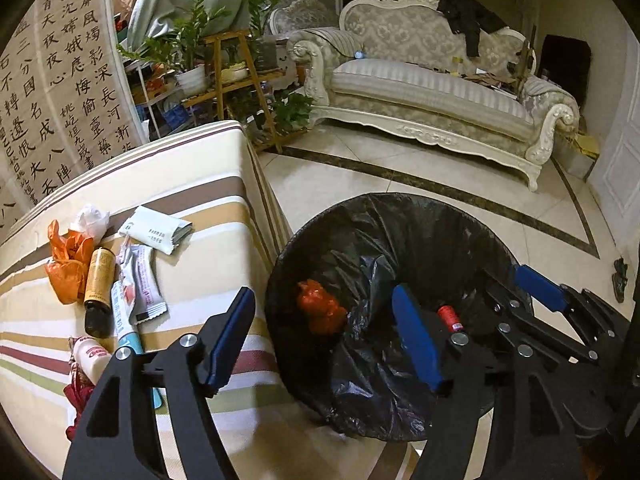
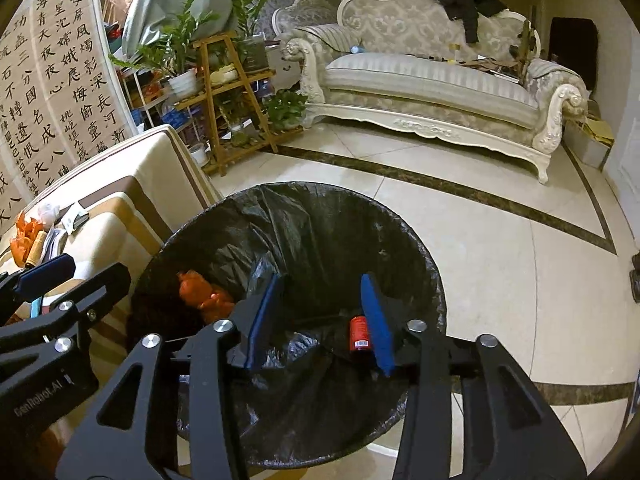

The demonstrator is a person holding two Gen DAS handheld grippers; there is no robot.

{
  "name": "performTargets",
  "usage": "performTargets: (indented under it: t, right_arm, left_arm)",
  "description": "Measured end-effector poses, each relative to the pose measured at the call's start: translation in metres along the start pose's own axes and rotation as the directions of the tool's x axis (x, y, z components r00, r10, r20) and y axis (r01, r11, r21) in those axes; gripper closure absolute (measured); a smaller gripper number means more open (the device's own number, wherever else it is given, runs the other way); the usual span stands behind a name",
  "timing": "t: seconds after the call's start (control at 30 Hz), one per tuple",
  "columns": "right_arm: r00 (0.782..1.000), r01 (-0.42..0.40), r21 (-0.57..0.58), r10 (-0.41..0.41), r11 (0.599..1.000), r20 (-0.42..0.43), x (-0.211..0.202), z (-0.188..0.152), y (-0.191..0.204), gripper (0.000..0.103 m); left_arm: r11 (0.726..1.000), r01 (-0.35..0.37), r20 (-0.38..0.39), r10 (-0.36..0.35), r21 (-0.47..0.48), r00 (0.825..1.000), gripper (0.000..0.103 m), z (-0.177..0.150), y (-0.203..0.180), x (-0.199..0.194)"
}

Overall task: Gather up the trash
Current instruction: 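Carry both items over the black bin and open both tools to drop them, then move both tools back over the table toward the remaining trash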

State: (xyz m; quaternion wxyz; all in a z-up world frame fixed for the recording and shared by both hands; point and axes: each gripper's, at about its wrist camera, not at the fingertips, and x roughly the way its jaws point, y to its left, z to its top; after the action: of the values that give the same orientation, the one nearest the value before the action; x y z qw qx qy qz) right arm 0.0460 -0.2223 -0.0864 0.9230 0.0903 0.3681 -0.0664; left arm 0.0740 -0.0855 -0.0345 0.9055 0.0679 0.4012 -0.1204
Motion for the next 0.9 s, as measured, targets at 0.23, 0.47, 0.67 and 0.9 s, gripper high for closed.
performTargets:
  t: [0.23,0.47,0.67,0.9]
  right_arm:
    - [1.0,-0.024,0.017,0.024,1.0,0.005,-0.012,-0.003,0.006,0.04]
    - [0.998,-0.057,-0.018,0.057,0.998,-0.014,-0.022,-0.011,0.027,0.039]
    - [0.996,-0.088,-0.058,0.087,0.994,-0.015,-0.035,-0.016,0.052,0.039]
    - [0.991,-0.136,-0.114,0.135,0.984,-0.013,-0.053,-0.021,0.093,0.039]
  left_arm:
    - [0.999,-0.022,0.005,0.022,-0.034,1.0,0.031,-0.007,0.019,-0.013]
    - [0.996,-0.057,0.011,0.058,-0.068,0.998,0.031,-0.019,0.04,-0.032]
    - [0.991,-0.086,0.03,0.089,-0.104,0.996,0.031,-0.032,0.066,-0.055]
    - [0.976,-0.137,0.047,0.147,-0.169,0.988,0.031,-0.048,0.11,-0.08]
